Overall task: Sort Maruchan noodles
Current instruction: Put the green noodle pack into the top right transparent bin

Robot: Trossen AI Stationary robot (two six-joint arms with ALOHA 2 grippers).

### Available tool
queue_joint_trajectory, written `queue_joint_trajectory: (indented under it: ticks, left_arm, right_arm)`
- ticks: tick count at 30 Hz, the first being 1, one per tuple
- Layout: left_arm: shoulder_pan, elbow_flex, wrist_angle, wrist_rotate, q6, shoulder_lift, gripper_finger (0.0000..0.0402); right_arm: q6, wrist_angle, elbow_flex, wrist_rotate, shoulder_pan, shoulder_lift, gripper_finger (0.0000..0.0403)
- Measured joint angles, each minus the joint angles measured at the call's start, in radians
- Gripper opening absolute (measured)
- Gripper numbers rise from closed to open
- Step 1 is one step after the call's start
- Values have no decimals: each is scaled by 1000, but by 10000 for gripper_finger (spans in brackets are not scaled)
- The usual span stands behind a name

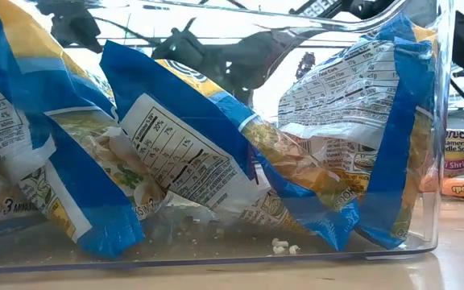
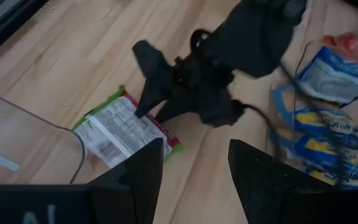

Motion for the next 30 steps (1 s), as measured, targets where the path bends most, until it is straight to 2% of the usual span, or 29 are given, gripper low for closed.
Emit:
queue_joint_trajectory:
  ticks: [4,9,13,18,20,24,30]
  left_arm:
    - [0,0,-8,-1,-10,0,188]
    - [0,0,-7,-34,-10,0,188]
    - [0,0,4,-43,-9,0,188]
    - [0,0,28,-46,-3,0,188]
    - [0,0,55,-47,-3,0,188]
    - [-5,0,132,-42,-2,0,188]
    - [-45,0,286,16,-3,0,188]
  right_arm:
    - [-98,44,10,-10,-9,23,203]
    - [-94,133,4,-93,-11,30,173]
    - [-33,150,3,-158,-11,32,118]
    - [46,136,3,-128,-8,25,20]
    - [81,108,2,-112,-1,7,10]
    - [219,-44,0,-85,9,-96,6]
    - [449,-506,1,-127,-8,-365,4]
